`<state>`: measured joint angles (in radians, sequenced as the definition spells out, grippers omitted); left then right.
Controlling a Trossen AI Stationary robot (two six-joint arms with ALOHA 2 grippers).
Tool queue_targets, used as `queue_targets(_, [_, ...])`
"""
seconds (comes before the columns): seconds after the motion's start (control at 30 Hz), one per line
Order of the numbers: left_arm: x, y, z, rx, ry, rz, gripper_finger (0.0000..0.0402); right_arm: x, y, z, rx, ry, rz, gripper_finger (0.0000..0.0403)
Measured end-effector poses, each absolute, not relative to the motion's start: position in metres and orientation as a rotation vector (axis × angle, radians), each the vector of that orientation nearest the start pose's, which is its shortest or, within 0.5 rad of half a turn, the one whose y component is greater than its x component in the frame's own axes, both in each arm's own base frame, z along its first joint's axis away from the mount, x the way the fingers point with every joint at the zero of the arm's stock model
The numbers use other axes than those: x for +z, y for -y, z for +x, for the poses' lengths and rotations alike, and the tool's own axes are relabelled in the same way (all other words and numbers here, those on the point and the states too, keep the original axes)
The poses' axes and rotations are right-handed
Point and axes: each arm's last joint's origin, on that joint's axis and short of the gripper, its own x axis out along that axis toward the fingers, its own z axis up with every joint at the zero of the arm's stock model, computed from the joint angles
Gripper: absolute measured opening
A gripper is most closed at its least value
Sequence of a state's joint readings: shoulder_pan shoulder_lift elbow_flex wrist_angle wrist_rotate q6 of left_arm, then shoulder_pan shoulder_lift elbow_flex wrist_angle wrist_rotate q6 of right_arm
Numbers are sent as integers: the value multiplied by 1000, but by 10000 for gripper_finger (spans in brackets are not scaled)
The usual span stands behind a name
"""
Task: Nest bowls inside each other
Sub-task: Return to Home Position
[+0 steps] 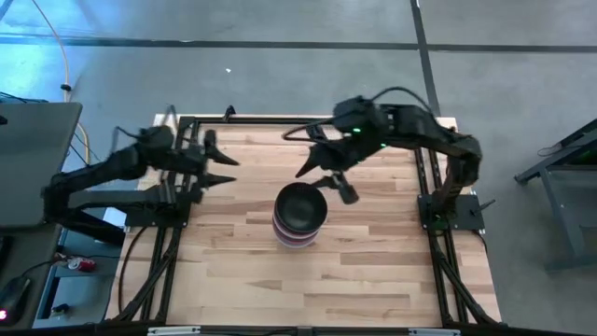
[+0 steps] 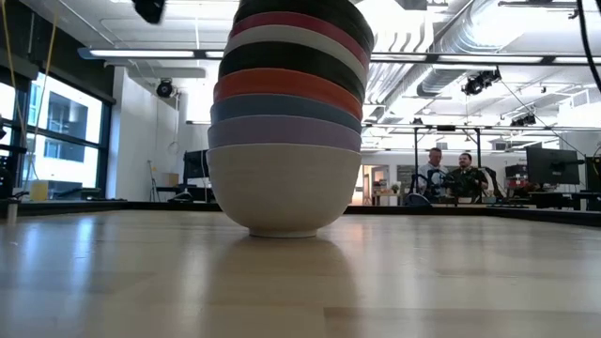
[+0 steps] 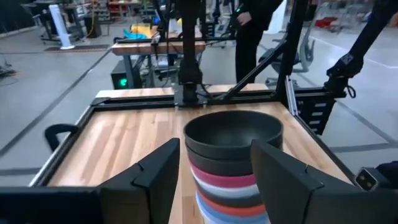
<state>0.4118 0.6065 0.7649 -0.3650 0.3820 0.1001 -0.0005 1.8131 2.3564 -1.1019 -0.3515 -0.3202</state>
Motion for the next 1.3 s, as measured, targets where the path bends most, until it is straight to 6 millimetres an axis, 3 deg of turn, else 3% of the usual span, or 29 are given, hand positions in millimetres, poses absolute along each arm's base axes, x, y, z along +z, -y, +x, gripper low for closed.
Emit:
queue_targets(0.2, [303,-44,156,-41,-85,25,186,508,-27,320,476,-389,-302,142])
queue_targets(0.53, [293,-30,200,-92,53,49,186,514,-29,309,299,-414,-382,142])
queue_targets(0.67, [287,-22,211,-117,52,75,186,525,-28,290,286,-388,-386,142])
queue_targets(1.0, [297,-18,200,-122,89,98,186,549,-50,200,288,-305,-385,142])
queue_targets(1.17, [307,-16,183,-119,127,116,186,537,-53,154,238,-284,-344,142])
queue_targets(1.3, [313,-15,172,-113,158,122,186,515,-49,124,204,-217,-324,142])
